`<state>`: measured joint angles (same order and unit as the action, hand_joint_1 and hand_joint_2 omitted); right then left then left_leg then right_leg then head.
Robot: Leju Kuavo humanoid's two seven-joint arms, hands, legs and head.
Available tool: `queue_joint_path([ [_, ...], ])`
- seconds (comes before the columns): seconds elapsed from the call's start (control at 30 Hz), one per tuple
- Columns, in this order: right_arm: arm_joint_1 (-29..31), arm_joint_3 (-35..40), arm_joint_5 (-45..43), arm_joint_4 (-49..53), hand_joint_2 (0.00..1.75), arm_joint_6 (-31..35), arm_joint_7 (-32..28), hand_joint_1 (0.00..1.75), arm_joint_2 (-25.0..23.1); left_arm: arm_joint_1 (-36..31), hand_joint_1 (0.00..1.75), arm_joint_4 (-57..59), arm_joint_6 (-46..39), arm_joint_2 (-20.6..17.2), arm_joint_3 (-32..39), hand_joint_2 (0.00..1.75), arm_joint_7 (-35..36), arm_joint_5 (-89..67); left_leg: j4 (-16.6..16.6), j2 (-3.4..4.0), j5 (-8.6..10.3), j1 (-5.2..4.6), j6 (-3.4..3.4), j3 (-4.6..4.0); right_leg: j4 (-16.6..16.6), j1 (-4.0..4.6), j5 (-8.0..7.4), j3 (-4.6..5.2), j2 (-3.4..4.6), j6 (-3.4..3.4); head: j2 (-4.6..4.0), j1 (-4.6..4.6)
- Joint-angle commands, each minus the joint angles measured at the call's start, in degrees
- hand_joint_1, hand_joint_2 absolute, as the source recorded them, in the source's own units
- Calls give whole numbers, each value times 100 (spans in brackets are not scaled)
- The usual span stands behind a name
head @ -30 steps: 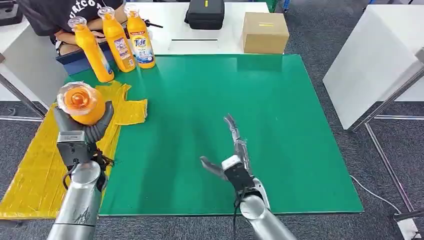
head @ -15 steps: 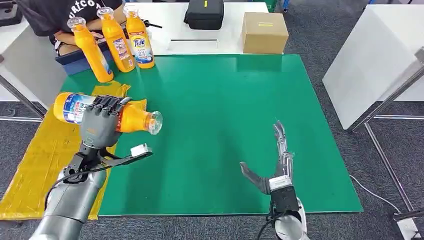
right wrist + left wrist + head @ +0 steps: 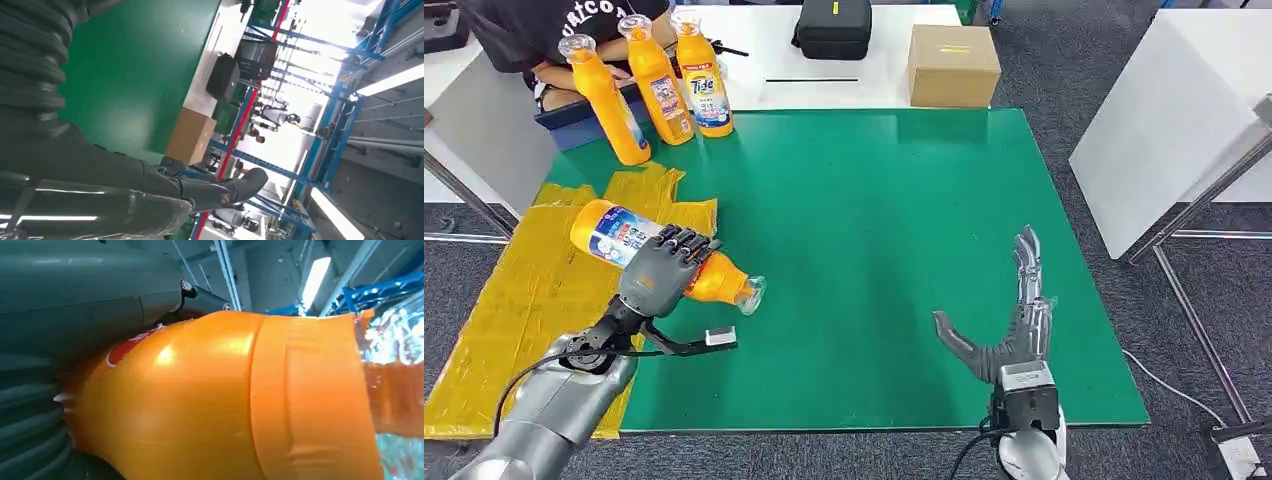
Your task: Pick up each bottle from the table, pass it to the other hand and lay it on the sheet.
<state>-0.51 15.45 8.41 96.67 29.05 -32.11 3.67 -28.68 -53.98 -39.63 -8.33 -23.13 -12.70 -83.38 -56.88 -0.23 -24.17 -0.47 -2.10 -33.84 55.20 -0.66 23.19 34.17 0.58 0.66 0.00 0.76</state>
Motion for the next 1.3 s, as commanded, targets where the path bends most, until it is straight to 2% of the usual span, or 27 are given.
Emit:
queue_joint_path([
  [0.03,12,-129,122,196,175,-24,57,0,52,-626,175,1347,-37,-242,-982,175,128,410,2,-7,-3,2,12,13,-2,2,6,-16,-11,-4,0,2],
  [0.07,-5,-111,258,290,175,-4,114,0,33,-664,175,1705,-37,-170,-894,175,12,403,0,-8,-7,3,17,21,0,3,10,-25,-14,-6,0,2],
  [0.1,-62,-355,525,401,175,-370,199,0,-180,-446,175,1135,340,-344,-915,175,106,403,2,-5,-5,2,14,17,-2,2,7,-19,-9,-5,0,2],
  [0.13,59,-278,492,348,175,-290,193,0,-134,-745,175,2102,-37,-127,-875,175,-109,489,1,-2,-8,3,18,24,-2,4,9,-26,-9,-7,0,4],
  [0.2,332,-248,491,332,175,-262,296,0,-243,-786,175,2441,-25,-44,-756,175,-179,692,2,2,-3,-1,11,13,1,-1,4,-17,-2,-4,0,2],
  [0.3,330,-185,743,442,175,-209,511,0,-326,-819,175,2599,234,141,-563,175,64,831,-2,8,-11,3,19,23,4,2,9,-29,1,-8,0,4],
  [0.43,253,-188,749,455,175,-185,509,0,-318,-850,175,2613,295,177,-514,175,153,855,-2,-12,-3,4,15,14,2,3,9,-20,-17,-5,0,2],
  [0.53,105,-137,858,477,175,-153,502,0,-346,-889,175,2687,592,323,-89,175,495,1242,-2,-16,-5,6,16,14,-2,8,7,-19,-16,-5,0,2],
  [0.9,2,29,1088,388,175,-202,699,0,-529,-865,175,2620,706,371,133,175,581,1362,1,-7,-3,5,13,5,-2,6,5,-18,-10,-4,0,2],
  [1.3,-34,5,1110,345,175,-243,724,0,-522,-826,175,2596,694,363,234,175,538,1437,0,-4,-5,5,14,9,-1,6,6,-21,-8,-5,0,2],
])
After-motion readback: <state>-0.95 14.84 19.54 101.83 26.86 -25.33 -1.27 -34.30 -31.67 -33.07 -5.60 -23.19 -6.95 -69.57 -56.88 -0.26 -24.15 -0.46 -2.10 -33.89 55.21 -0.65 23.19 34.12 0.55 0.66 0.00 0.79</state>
